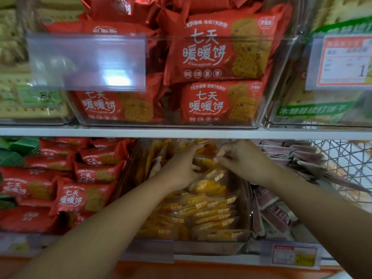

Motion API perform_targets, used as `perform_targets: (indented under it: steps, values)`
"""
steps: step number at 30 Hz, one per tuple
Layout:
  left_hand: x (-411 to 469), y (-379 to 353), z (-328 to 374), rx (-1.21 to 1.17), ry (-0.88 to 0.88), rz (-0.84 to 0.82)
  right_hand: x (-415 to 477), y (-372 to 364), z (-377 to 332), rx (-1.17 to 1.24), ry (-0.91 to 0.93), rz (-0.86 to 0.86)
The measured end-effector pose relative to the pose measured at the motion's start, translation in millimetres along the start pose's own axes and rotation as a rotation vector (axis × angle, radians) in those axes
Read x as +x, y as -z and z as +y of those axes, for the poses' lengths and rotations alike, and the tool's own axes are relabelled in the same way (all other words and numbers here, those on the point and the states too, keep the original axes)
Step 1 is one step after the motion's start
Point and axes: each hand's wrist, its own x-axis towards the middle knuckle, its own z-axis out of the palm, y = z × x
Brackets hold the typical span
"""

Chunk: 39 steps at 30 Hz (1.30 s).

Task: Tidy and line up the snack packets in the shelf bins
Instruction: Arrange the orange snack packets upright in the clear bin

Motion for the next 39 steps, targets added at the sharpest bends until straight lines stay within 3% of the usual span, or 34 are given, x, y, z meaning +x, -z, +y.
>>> perform_targets:
  steps: [3, 7, 13, 18, 23, 31, 34, 39]
  values:
    - [-10.7, -1.5, -1.0, 0.073, -0.005, -0.047, -17.6, 2.3, -3.3, -0.167, 0.065, 0.017]
    - [-14.4, -1.1, -0.8, 0.114, 0.029, -0.005, -45.8, 9.1, -9.6, -0.015, 0.097, 0.082]
    - [-8.2, -0.1, -8.4, 0.423, 0.011, 0.102, -73.5, 21.7, -13.8, 0.182, 0.143, -0.279]
    - [-0.5, 0.5, -3.4, 0.601, 0.097, 0.168, -79.3, 24.0, -21.4, 0.149, 0.204, -0.308]
    - [8.6, 7.5, -14.3, 0.289, 0.069, 0.322, -76.5, 20.8, -18.0, 0.081, 0.182, -0.316]
    - [18.7, 7.8, -6.7, -0.242, 0.257, 0.327, -62.8, 6.0, -14.2, -0.059, 0.188, -0.293]
    - [11.6, 3.3, -4.5, -0.306, 0.221, 0.251, -54.6, 9.3, -16.2, -0.012, 0.170, -0.321]
    - [-7.2, -6.1, -8.4, 0.162, 0.092, -0.068, -30.5, 7.9, -7.1, 0.072, 0.093, -0.192]
